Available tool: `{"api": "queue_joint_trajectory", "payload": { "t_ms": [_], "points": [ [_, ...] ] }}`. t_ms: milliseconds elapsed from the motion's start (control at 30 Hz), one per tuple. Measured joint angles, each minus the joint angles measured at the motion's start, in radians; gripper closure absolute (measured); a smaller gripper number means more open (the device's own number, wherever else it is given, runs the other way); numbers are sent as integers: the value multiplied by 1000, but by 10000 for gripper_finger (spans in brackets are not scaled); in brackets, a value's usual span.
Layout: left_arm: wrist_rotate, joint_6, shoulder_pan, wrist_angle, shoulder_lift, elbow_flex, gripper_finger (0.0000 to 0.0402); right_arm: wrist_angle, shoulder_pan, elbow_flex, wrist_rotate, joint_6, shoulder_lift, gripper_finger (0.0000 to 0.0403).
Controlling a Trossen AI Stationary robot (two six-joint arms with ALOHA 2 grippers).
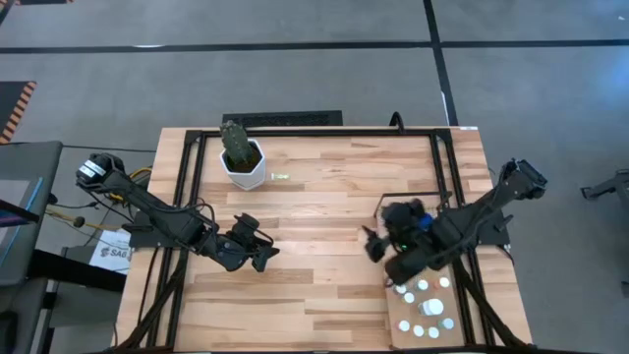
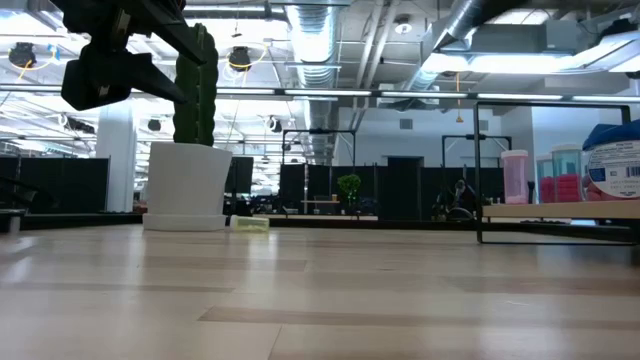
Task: Pick and place medicine bottles onto shelf by color
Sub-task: Put the yellow pill bottle on the shelf
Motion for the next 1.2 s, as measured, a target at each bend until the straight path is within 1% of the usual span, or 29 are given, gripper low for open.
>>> {"api": "queue_joint_trajectory", "payload": {
  "t_ms": [100,200,300,433,533,967,1033,1200],
  "points": [
    [0,0,0,0,0,0,214,193,-57,0,-17,-324,0,23],
    [0,0,0,0,0,0,214,328,-99,0,-98,-615,0,23],
    [0,0,0,0,0,0,214,377,-130,0,-207,-840,0,23],
    [0,0,0,0,0,0,214,376,-160,0,-356,-1033,1,24],
    [0,0,0,0,0,0,214,388,-181,0,-381,-1084,5,24],
    [-9,0,0,0,0,0,214,360,-286,0,-381,-1084,7,24],
    [-40,1,0,0,0,0,214,349,-302,0,-381,-1084,7,24],
    [-158,0,5,-6,0,0,214,306,-334,0,-381,-1083,7,24]
  ]
}}
